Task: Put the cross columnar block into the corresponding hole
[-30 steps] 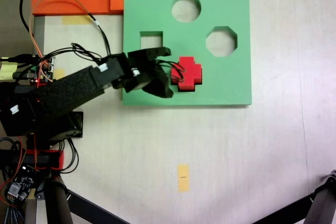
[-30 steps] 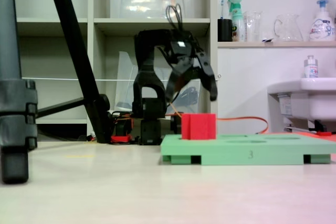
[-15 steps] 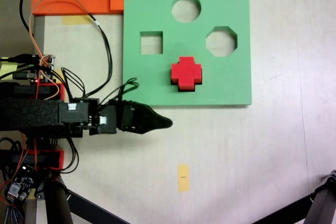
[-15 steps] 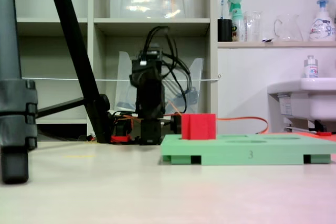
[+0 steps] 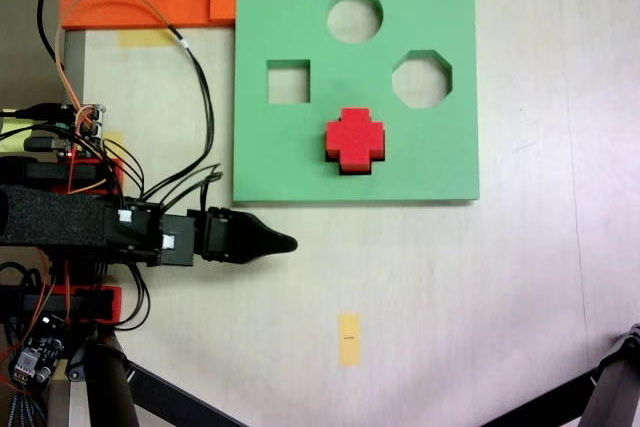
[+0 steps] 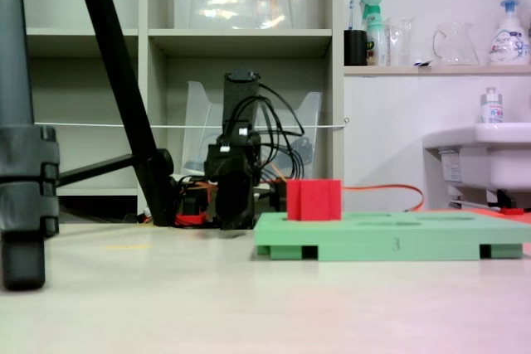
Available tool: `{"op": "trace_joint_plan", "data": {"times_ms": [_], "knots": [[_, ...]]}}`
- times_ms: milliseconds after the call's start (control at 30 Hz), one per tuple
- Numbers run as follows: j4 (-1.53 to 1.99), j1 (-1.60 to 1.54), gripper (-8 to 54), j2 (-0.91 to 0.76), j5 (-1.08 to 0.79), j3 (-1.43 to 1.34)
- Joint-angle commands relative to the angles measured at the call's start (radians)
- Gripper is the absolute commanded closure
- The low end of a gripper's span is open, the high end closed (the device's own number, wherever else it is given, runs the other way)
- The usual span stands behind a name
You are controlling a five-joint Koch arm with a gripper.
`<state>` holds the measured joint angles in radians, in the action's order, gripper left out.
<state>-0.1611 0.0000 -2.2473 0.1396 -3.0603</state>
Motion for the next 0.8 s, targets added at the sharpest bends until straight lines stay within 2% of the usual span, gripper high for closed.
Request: {"op": "trace_joint_plan", "data": {"times_ms": [0,100,233,767], "knots": [[0.028,-0.005,1.6,-0.067,-0.006,-0.075],[0.112,-0.008,2.5,-0.066,-0.011,-0.074],[0.141,-0.054,12.1,-0.066,-0.008,-0.074],[0.143,-0.046,11.6,-0.066,-0.003,-0.074]]}}
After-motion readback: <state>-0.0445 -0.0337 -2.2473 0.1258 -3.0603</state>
